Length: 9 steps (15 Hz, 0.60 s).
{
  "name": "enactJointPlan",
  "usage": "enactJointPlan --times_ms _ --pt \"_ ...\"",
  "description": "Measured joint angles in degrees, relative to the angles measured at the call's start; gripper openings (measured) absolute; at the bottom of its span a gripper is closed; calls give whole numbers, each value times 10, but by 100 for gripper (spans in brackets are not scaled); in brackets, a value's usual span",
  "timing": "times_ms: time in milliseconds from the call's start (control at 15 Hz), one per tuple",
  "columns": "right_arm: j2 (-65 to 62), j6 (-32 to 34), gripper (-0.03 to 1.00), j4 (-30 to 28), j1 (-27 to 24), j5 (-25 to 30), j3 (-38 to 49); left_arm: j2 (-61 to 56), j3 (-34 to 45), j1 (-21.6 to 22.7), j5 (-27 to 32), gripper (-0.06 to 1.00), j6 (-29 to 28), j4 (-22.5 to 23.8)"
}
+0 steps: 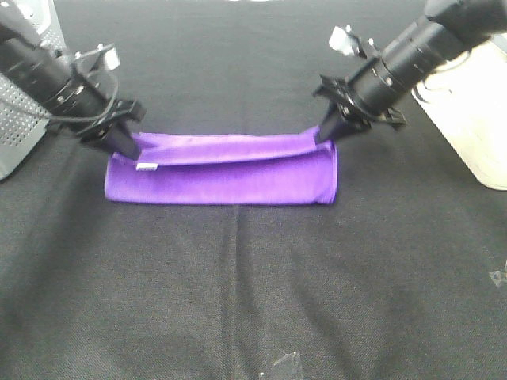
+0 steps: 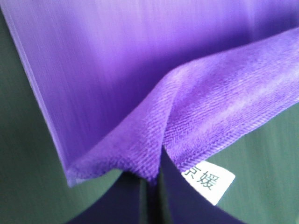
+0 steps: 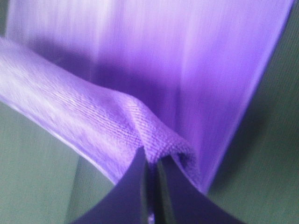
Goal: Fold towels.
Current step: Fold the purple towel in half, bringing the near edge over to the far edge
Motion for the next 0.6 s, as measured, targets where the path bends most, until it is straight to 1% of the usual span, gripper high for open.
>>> enactJointPlan --times_ms 133,333,467,600 --pt "42 22 1 -22 0 10 -66 29 -52 0 0 0 0 1" --pt "91 46 1 -54 0 19 -129 74 -118 0 1 0 -1 2" --pt "103 48 1 -63 0 12 -140 100 -147 0 1 0 -4 2" --pt "105 50 1 -73 0 -7 -143 120 -171 0 1 0 -5 2"
